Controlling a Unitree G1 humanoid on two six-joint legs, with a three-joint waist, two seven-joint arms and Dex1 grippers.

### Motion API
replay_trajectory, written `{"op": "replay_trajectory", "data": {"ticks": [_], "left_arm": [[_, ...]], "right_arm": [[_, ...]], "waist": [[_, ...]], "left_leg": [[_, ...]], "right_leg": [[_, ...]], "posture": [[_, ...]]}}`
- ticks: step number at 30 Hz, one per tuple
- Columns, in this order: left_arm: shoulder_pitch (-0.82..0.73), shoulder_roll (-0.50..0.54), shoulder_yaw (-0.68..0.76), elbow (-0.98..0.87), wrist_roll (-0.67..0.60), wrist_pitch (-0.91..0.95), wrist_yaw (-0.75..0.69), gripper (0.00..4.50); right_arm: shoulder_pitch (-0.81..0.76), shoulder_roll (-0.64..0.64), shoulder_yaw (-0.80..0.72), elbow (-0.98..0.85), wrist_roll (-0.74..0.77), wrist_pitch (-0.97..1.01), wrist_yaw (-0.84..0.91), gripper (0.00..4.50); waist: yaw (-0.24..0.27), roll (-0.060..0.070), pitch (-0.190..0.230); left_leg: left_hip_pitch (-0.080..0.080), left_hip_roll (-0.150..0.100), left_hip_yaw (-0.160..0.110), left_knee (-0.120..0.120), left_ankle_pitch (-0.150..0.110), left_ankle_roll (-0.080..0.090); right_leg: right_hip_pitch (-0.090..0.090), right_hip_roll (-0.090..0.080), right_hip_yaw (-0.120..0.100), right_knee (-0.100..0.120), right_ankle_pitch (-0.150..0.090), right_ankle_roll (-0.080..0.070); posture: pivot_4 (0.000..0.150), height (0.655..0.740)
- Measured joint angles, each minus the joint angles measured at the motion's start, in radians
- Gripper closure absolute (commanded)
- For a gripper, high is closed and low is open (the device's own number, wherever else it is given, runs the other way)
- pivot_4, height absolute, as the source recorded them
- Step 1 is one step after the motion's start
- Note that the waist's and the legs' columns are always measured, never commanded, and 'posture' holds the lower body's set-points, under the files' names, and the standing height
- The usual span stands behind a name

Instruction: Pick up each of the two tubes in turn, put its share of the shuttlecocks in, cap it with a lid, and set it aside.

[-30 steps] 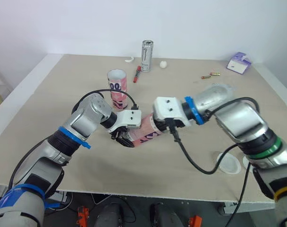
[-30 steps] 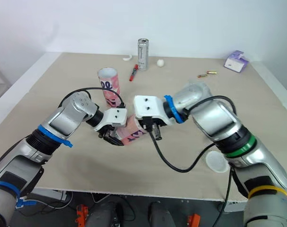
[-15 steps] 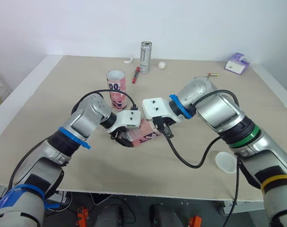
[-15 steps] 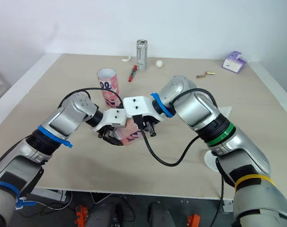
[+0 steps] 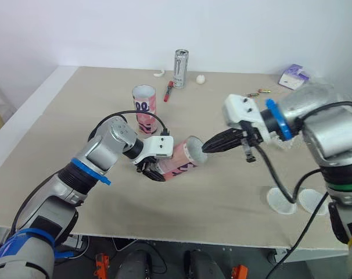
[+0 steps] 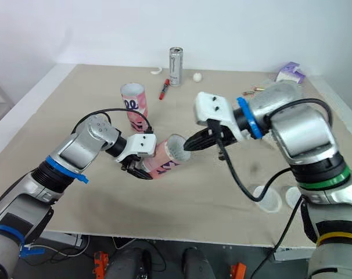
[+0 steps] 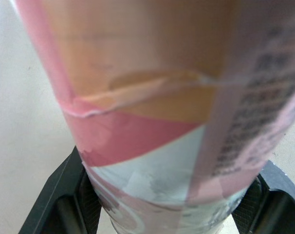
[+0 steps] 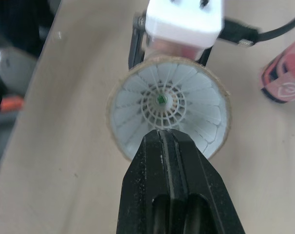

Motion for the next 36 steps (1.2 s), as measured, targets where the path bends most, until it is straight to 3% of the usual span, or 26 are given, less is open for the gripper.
{"op": "replay_trajectory", "data": {"ticks": [6, 10, 21, 32, 36], "left_arm": [[0.036, -0.009, 0.038, 0.001, -0.019, -0.009, 0.022, 1.55], [0.118, -0.086, 0.116, 0.026, -0.082, -0.087, 0.091, 1.55], [0.277, -0.308, 0.219, 0.09, -0.212, -0.287, 0.254, 1.55], [0.288, -0.39, 0.209, 0.253, -0.192, -0.418, 0.339, 1.55], [0.273, -0.393, 0.197, 0.293, -0.175, -0.467, 0.337, 1.55]], "right_arm": [[0.223, -0.033, -0.25, -0.087, 0.1, 0.08, -0.141, 4.44], [0.365, -0.024, -0.387, -0.147, 0.141, 0.091, -0.266, 4.44], [0.605, -0.068, -0.464, -0.136, 0.137, 0.042, -0.351, 4.44], [0.768, -0.158, -0.479, -0.035, 0.091, -0.05, -0.35, 4.44], [0.802, -0.227, -0.48, 0.013, 0.076, -0.082, -0.327, 3.09]], "waist": [[0.002, 0.0, 0.0], [0.004, -0.001, 0.0], [-0.001, -0.001, 0.001], [-0.001, -0.002, 0.002], [-0.001, -0.001, 0.002]], "left_leg": [[0.0, -0.001, 0.001, 0.001, 0.0, 0.0], [-0.002, -0.001, 0.0, 0.004, 0.0, 0.0], [-0.006, 0.0, 0.0, 0.006, 0.0, 0.001], [-0.006, 0.0, 0.0, 0.006, 0.0, 0.001], [-0.006, 0.0, 0.0, 0.007, 0.001, 0.002]], "right_leg": [[0.001, -0.003, -0.002, 0.0, 0.0, 0.001], [0.002, -0.008, -0.004, -0.001, 0.0, 0.003], [0.0, -0.004, -0.005, -0.002, 0.002, 0.005], [-0.001, -0.002, -0.003, -0.002, 0.004, 0.006], [0.0, -0.002, -0.003, -0.002, 0.004, 0.007]], "posture": [[0.15, 0.74], [0.15, 0.74], [0.15, 0.74], [0.15, 0.74], [0.15, 0.74]]}}
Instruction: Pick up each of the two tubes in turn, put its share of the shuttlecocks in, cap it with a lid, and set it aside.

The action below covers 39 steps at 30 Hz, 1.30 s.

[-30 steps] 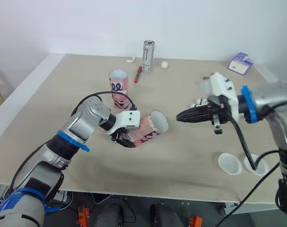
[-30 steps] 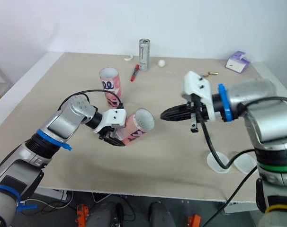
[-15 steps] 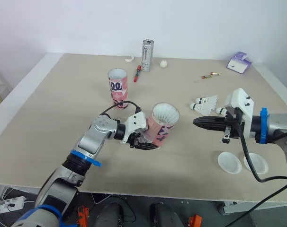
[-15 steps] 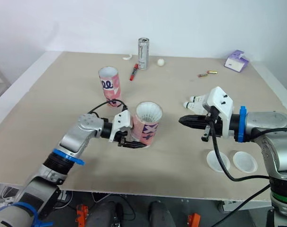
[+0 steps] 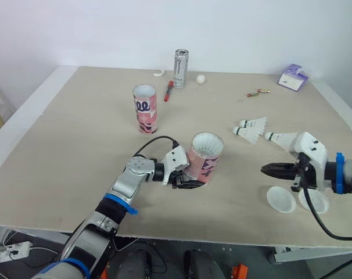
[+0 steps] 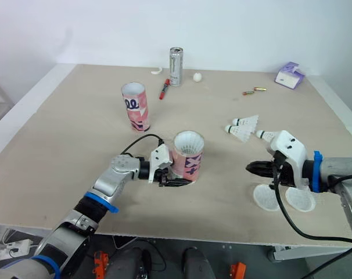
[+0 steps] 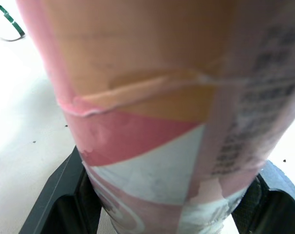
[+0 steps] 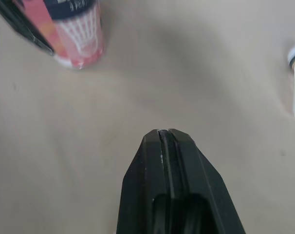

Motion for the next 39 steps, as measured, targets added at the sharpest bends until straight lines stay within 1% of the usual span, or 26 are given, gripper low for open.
{"op": "replay_trajectory", "data": {"ticks": [1, 6, 10, 23, 28, 29, 30, 31, 33, 34, 35, 36, 38, 39], "left_arm": [[-0.002, 0.0, -0.001, 0.008, 0.0, -0.01, -0.001, 1.55], [-0.002, -0.002, -0.001, 0.017, -0.004, -0.022, -0.011, 1.55], [0.005, -0.005, 0.001, 0.026, -0.007, -0.039, -0.022, 1.55], [0.011, -0.002, 0.003, 0.032, -0.008, -0.063, -0.046, 1.55], [0.016, 0.0, 0.005, 0.027, -0.008, -0.062, -0.047, 1.55], [0.016, 0.002, 0.005, 0.026, -0.008, -0.061, -0.047, 1.55], [0.016, 0.002, 0.005, 0.026, -0.008, -0.061, -0.047, 1.55], [0.017, 0.002, 0.006, 0.025, -0.008, -0.06, -0.047, 1.55], [0.017, 0.002, 0.005, 0.024, -0.008, -0.059, -0.046, 1.55], [0.018, 0.002, 0.005, 0.024, -0.008, -0.059, -0.046, 1.55], [0.018, 0.002, 0.005, 0.023, -0.007, -0.057, -0.045, 1.55], [0.018, 0.002, 0.005, 0.023, -0.007, -0.056, -0.045, 1.55], [0.018, 0.002, 0.005, 0.023, -0.007, -0.054, -0.043, 1.55], [0.018, 0.002, 0.005, 0.023, -0.007, -0.054, -0.043, 1.55]], "right_arm": [[0.01, -0.016, 0.0, 0.019, -0.009, -0.009, 0.004, 2.53], [0.027, -0.072, 0.01, 0.095, -0.043, -0.05, 0.044, 0.07], [0.025, -0.1, 0.023, 0.138, -0.07, -0.081, 0.064, 0.02], [-0.062, -0.098, 0.196, 0.271, -0.156, -0.132, 0.064, 0.02], [-0.084, -0.095, 0.231, 0.279, -0.174, -0.143, 0.069, 0.02], [-0.093, -0.093, 0.252, 0.279, -0.183, -0.152, 0.073, 0.41], [-0.094, -0.089, 0.256, 0.279, -0.185, -0.155, 0.077, 0.56], [-0.095, -0.084, 0.26, 0.279, -0.192, -0.16, 0.077, 0.87], [-0.099, -0.079, 0.281, 0.28, -0.204, -0.175, 0.079, 1.58], [-0.099, -0.079, 0.286, 0.28, -0.206, -0.178, 0.08, 2.18], [-0.099, -0.079, 0.289, 0.28, -0.212, -0.18, 0.084, 2.66], [-0.099, -0.079, 0.289, 0.279, -0.213, -0.181, 0.085, 2.96], [-0.099, -0.079, 0.289, 0.279, -0.221, -0.188, 0.086, 3.96], [-0.099, -0.079, 0.289, 0.279, -0.222, -0.189, 0.087, 4.09]], "waist": [[0.0, 0.0, 0.0], [0.0, 0.0, 0.0], [0.0, 0.0, 0.0], [0.0, 0.001, -0.001], [0.0, 0.002, -0.001], [0.0, 0.002, -0.001], [0.0, 0.002, -0.001], [0.0, 0.002, -0.001], [0.0, 0.002, -0.001], [0.0, 0.002, -0.001], [0.0, 0.002, -0.001], [0.0, 0.002, -0.001], [0.0, 0.002, -0.001], [0.0, 0.002, -0.001]], "left_leg": [[0.0, 0.0, 0.0, 0.0, 0.0, 0.0], [0.0, 0.0, 0.0, 0.0, 0.0, 0.0], [0.0, 0.0, 0.0, 0.0, 0.0, 0.0], [0.001, 0.0, 0.001, 0.0, 0.0, 0.0], [0.001, 0.001, 0.0, 0.0, 0.0, 0.0], [0.001, 0.001, 0.0, 0.0, 0.0, 0.0], [0.001, 0.001, 0.0, 0.0, 0.0, 0.0], [0.001, 0.001, 0.0, 0.0, 0.0, 0.0], [0.001, 0.001, 0.0, 0.0, 0.0, 0.0], [0.001, 0.001, 0.0, 0.0, 0.0, 0.0], [0.001, 0.001, 0.0, 0.0, 0.0, 0.0], [0.001, 0.001, 0.0, 0.0, 0.0, 0.0], [0.001, 0.001, 0.0, 0.0, 0.0, 0.0], [0.001, 0.001, 0.0, 0.0, 0.0, 0.0]], "right_leg": [[0.0, 0.0, 0.0, 0.0, 0.0, 0.0], [0.0, 0.0, 0.0, 0.0, 0.0, 0.001], [0.0, 0.0, 0.0, 0.0, -0.003, 0.004], [0.0, 0.0, 0.0, 0.0, -0.002, 0.004], [0.0, 0.001, 0.0, 0.0, -0.002, 0.004], [0.0, 0.001, 0.0, 0.0, -0.002, 0.004], [0.0, 0.001, 0.0, 0.0, -0.002, 0.004], [0.0, 0.001, 0.0, 0.0, -0.002, 0.004], [0.0, 0.001, 0.001, 0.0, -0.002, 0.004], [0.0, 0.001, 0.001, 0.0, -0.002, 0.004], [0.0, 0.001, 0.001, 0.0, -0.002, 0.004], [0.0, 0.001, 0.001, 0.0, -0.002, 0.003], [0.0, 0.001, 0.001, 0.0, -0.002, 0.004], [0.0, 0.001, 0.001, 0.0, -0.002, 0.004]], "posture": [[0.15, 0.74], [0.15, 0.74], [0.15, 0.74], [0.15, 0.74], [0.15, 0.74], [0.15, 0.74], [0.15, 0.74], [0.15, 0.74], [0.15, 0.74], [0.15, 0.74], [0.15, 0.74], [0.15, 0.74], [0.15, 0.74], [0.15, 0.74]]}}
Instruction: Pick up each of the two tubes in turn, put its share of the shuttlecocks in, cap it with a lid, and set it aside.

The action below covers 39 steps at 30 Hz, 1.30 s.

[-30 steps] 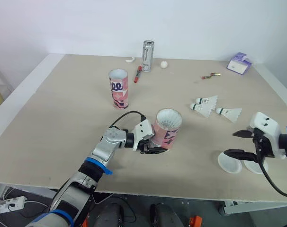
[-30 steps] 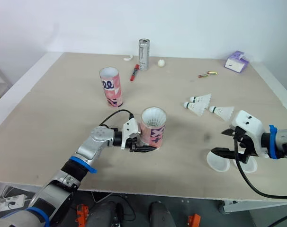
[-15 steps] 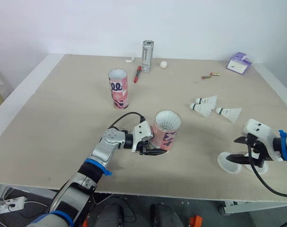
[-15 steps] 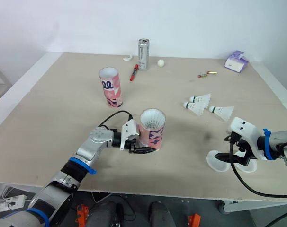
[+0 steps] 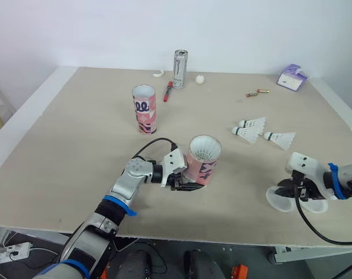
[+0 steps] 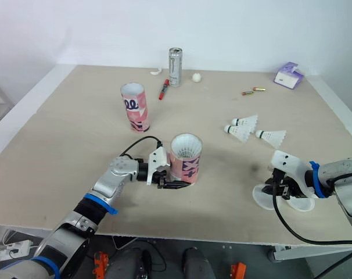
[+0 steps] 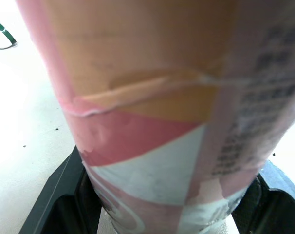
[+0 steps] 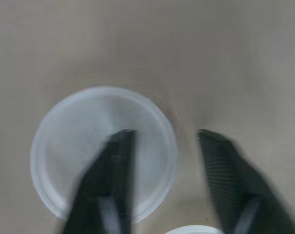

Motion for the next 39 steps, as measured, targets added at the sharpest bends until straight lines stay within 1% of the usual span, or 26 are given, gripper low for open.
{"op": "replay_trajectory", "data": {"ticks": [1, 8, 11, 15, 16, 18, 22, 26, 28, 29, 31, 33, 34, 36, 39], "left_arm": [[0.0, 0.0, 0.0, 0.0, 0.0, 0.001, 0.001, 1.55], [0.001, 0.0, 0.0, 0.001, 0.0, 0.006, 0.006, 1.55], [0.001, 0.0, 0.003, 0.001, -0.001, 0.016, 0.006, 1.55], [-0.004, 0.0, 0.012, 0.004, -0.014, 0.05, -0.001, 1.55], [-0.007, 0.0, 0.012, 0.004, -0.018, 0.064, -0.004, 1.55], [-0.008, 0.001, 0.012, 0.004, -0.019, 0.069, -0.007, 1.55], [-0.018, 0.008, 0.011, 0.013, -0.02, 0.078, -0.023, 1.55], [-0.026, 0.009, 0.009, 0.024, -0.019, 0.076, -0.031, 1.55], [-0.029, 0.007, 0.004, 0.026, -0.019, 0.076, -0.03, 1.55], [-0.031, 0.01, 0.005, 0.029, -0.019, 0.073, -0.031, 1.55], [-0.034, 0.009, 0.001, 0.032, -0.019, 0.071, -0.03, 1.55], [-0.036, 0.006, -0.003, 0.035, -0.018, 0.067, -0.029, 1.55], [-0.036, 0.006, -0.004, 0.035, -0.018, 0.066, -0.028, 1.55], [-0.037, 0.005, -0.007, 0.035, -0.018, 0.065, -0.027, 1.55], [-0.037, 0.007, -0.007, 0.034, -0.019, 0.065, -0.027, 1.55]], "right_arm": [[0.001, 0.0, 0.0, -0.001, -0.005, -0.011, 0.002, 4.43], [0.017, 0.0, -0.002, -0.021, -0.009, -0.044, 0.004, 4.43], [0.024, 0.001, -0.01, -0.059, 0.012, -0.059, 0.017, 4.43], [-0.006, 0.0, -0.056, -0.165, 0.079, -0.074, 0.06, 4.43], [-0.04, -0.006, -0.077, -0.211, 0.101, -0.077, 0.071, 4.43], [-0.079, -0.014, -0.086, -0.237, 0.114, -0.077, 0.081, 4.43], [-0.302, -0.01, -0.073, -0.291, 0.158, -0.065, 0.109, 4.43], [-0.528, 0.041, -0.002, -0.302, 0.174, -0.056, 0.146, 4.43], [-0.574, 0.062, 0.021, -0.305, 0.174, -0.056, 0.156, 4.43], [-0.634, 0.097, 0.06, -0.293, 0.166, -0.057, 0.171, 4.43], [-0.685, 0.129, 0.095, -0.288, 0.161, -0.06, 0.188, 4.43], [-0.732, 0.178, 0.133, -0.278, 0.151, -0.074, 0.2, 4.43], [-0.747, 0.196, 0.153, -0.269, 0.145, -0.083, 0.21, 4.43], [-0.761, 0.234, 0.196, -0.242, 0.121, -0.111, 0.229, 4.43], [-0.77, 0.272, 0.217, -0.207, 0.095, -0.138, 0.239, 4.43]], "waist": [[0.0, 0.0, 0.0], [0.0, 0.0, 0.0], [-0.001, 0.0, 0.0], [-0.002, 0.001, -0.001], [-0.002, 0.001, -0.001], [-0.001, 0.0, -0.001], [-0.002, 0.002, -0.001], [-0.002, 0.002, -0.001], [-0.002, 0.001, -0.001], [-0.002, 0.002, -0.001], [-0.002, 0.001, -0.002], [-0.001, 0.001, -0.002], [-0.001, 0.001, -0.002], [0.0, 0.001, -0.002], [-0.001, 0.001, -0.002]], "left_leg": [[0.0, 0.0, 0.0, 0.0, 0.0, 0.0], [0.003, 0.0, 0.0, 0.0, 0.0, 0.0], [0.004, 0.001, 0.0, 0.0, 0.0, 0.0], [0.005, 0.002, 0.0, 0.0, 0.0, 0.0], [0.005, 0.002, 0.0, 0.0, 0.0, 0.0], [0.006, 0.003, 0.0, 0.0, 0.0, 0.0], [0.006, 0.004, 0.002, -0.001, 0.0, 0.0], [0.006, 0.004, 0.001, -0.002, 0.0, -0.001], [0.006, 0.004, 0.001, -0.002, -0.001, -0.001], [0.006, 0.004, 0.003, -0.002, -0.001, -0.001], [0.006, 0.004, 0.003, -0.002, -0.001, -0.001], [0.005, 0.004, 0.003, -0.002, -0.001, -0.001], [0.005, 0.004, 0.003, -0.002, -0.001, -0.001], [0.005, 0.004, 0.003, -0.002, -0.001, -0.001], [0.005, 0.004, 0.004, -0.002, -0.001, -0.001]], "right_leg": [[0.0, 0.0, 0.0, 0.0, 0.0, 0.0], [0.002, 0.0, 0.0, 0.0, 0.0, 0.0], [0.003, 0.0, 0.0, 0.0, 0.0, 0.001], [0.004, 0.002, 0.001, 0.0, 0.0, 0.001], [0.004, 0.003, 0.001, 0.0, 0.0, 0.001], [0.005, 0.003, 0.0, 0.0, 0.0, 0.0], [0.003, 0.003, 0.001, 0.0, 0.0, -0.001], [0.003, 0.002, 0.0, 0.0, -0.001, -0.003], [0.002, 0.0, 0.0, 0.0, -0.001, -0.003], [0.002, -0.001, 0.0, 0.0, 0.0, -0.003], [0.002, -0.002, 0.0, 0.0, 0.0, -0.003], [0.002, -0.003, -0.002, 0.0, 0.003, -0.009], [0.001, -0.004, -0.003, 0.0, 0.003, -0.009], [0.001, -0.007, -0.006, 0.0, 0.003, -0.009], [0.001, -0.009, -0.008, 0.0, 0.004, -0.01]], "posture": [[0.15, 0.74], [0.15, 0.74], [0.15, 0.74], [0.15, 0.74], [0.15, 0.74], [0.15, 0.74], [0.15, 0.74], [0.15, 0.74], [0.15, 0.74], [0.15, 0.74], [0.15, 0.74], [0.15, 0.74], [0.15, 0.74], [0.15, 0.74], [0.15, 0.74]]}}
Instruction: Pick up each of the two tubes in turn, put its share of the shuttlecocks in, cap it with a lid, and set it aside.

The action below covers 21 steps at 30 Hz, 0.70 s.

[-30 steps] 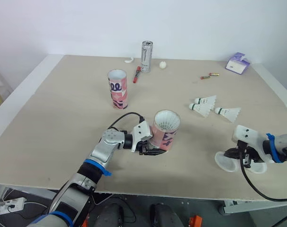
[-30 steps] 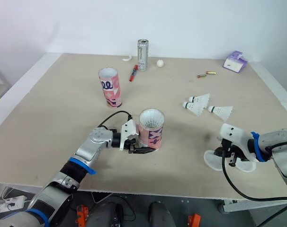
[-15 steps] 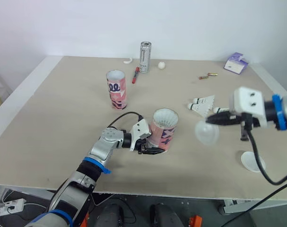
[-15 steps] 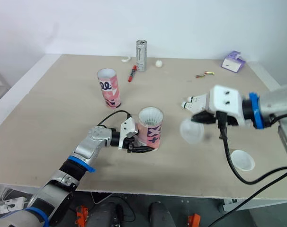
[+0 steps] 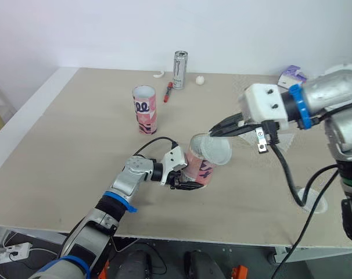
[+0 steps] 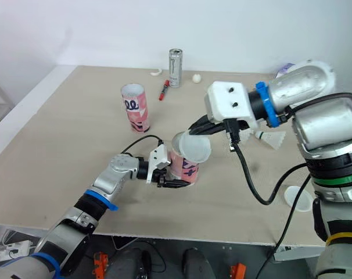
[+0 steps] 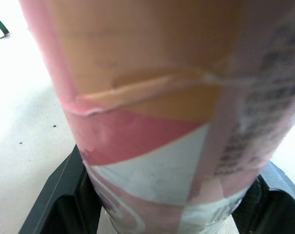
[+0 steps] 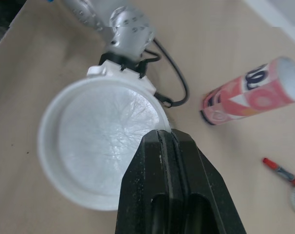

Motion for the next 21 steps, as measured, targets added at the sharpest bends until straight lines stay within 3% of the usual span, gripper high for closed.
{"op": "replay_trajectory", "data": {"ticks": [21], "left_arm": [[0.003, 0.006, -0.001, -0.005, 0.0, 0.001, 0.016, 1.55]], "right_arm": [[-0.068, 0.117, 0.063, 0.186, -0.164, -0.219, 0.045, 4.43]], "waist": [[0.0, 0.0, 0.0]], "left_leg": [[0.0, 0.002, -0.001, 0.0, 0.0, 0.0]], "right_leg": [[0.0, -0.002, -0.012, 0.0, 0.002, -0.003]], "posture": [[0.15, 0.74]]}}
